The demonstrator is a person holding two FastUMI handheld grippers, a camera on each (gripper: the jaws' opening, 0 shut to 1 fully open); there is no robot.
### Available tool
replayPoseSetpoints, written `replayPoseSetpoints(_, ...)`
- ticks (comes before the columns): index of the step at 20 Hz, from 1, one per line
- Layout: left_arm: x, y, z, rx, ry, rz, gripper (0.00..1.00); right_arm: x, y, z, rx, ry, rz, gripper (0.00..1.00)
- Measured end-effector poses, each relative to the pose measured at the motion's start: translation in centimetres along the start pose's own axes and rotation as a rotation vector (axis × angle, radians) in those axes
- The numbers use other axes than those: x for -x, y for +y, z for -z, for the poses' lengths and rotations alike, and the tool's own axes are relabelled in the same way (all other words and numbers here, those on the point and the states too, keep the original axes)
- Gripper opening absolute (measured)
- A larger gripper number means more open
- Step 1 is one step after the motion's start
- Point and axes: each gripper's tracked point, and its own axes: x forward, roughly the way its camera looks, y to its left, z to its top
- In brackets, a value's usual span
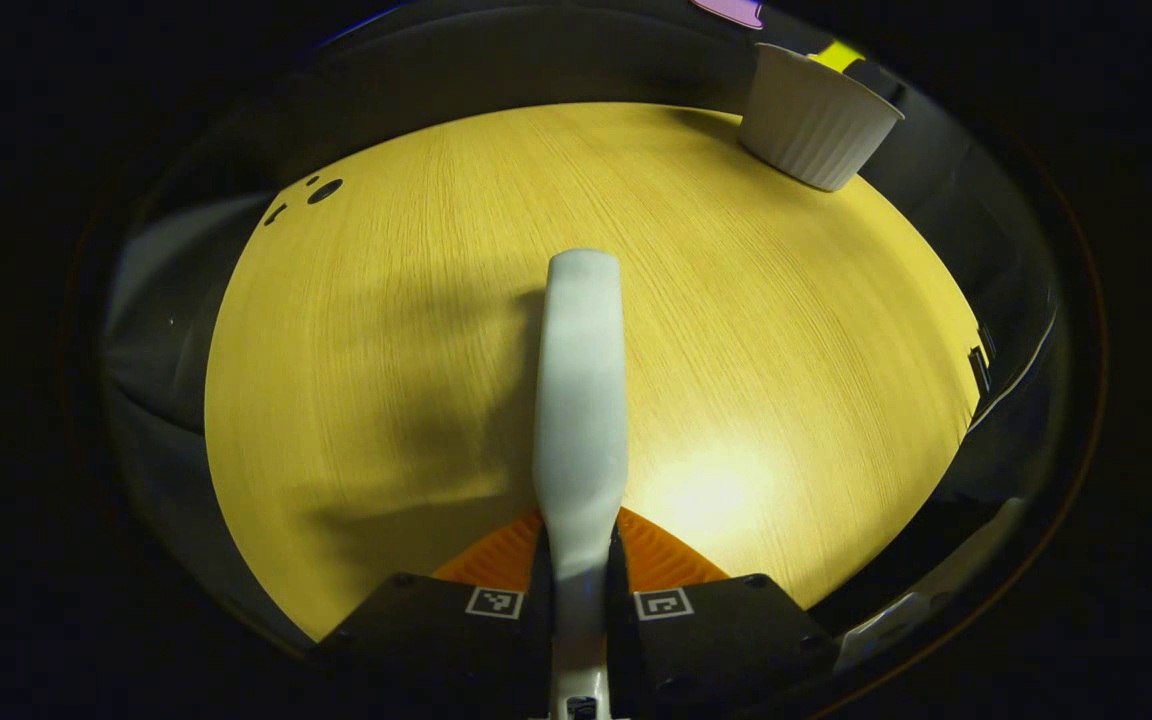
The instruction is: Pick up the small broom and dustpan from the desktop, sweep the trash into the dustpan with the broom, and then empty the trash into the garbage bin.
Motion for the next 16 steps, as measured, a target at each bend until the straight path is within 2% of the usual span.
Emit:
replayPoseSetpoints(3, 0.0, 0.2, 0.1, 0.001, 0.001, -0.012, 0.26, -2.7, 4.5, 2.6, -0.004, 0.012, -0.053, 0.39)
replayPoseSetpoints(4, -0.1, 0.2, 0.0, 0.003, 0.001, -0.016, 0.26, -3.7, 5.8, 3.5, 0.002, 0.023, -0.068, 0.39)
replayPoseSetpoints(5, -0.1, 0.2, 0.0, 0.006, 0.001, -0.019, 0.26, -4.8, 7.1, 4.4, 0.009, 0.034, -0.081, 0.33)
replayPoseSetpoints(6, -0.2, 0.2, 0.1, 0.01, 0.002, -0.023, 0.26, -6.0, 8.0, 5.2, 0.009, 0.045, -0.086, 0.36)
replayPoseSetpoints(9, -0.1, 0.2, 0.1, 0.02, 0.005, -0.036, 0.26, -9.7, 10.5, 7.4, -0.013, 0.058, -0.096, 0.36)
replayPoseSetpoints(10, -0.2, 0.3, 0.0, 0.022, 0.007, -0.04, 0.26, -11.0, 11.3, 8.0, -0.016, 0.06, -0.101, 0.33)
replayPoseSetpoints(11, -0.2, 0.3, 0.1, 0.025, 0.011, -0.045, 0.26, -12.3, 11.9, 8.7, -0.019, 0.065, -0.1, 0.36)
replayPoseSetpoints(13, -0.2, 0.3, 0.2, 0.026, 0.02, -0.057, 0.26, -14.7, 12.8, 9.9, -0.022, 0.079, -0.102, 0.33)
replayPoseSetpoints(14, -0.4, 0.2, 0.2, 0.028, 0.024, -0.06, 0.26, -15.9, 13.5, 10.3, -0.021, 0.08, -0.108, 0.37)
replayPoseSetpoints(16, -0.3, 0.2, 0.3, 0.024, 0.031, -0.069, 0.26, -18.4, 14.7, 11.0, -0.024, 0.078, -0.121, 0.36)
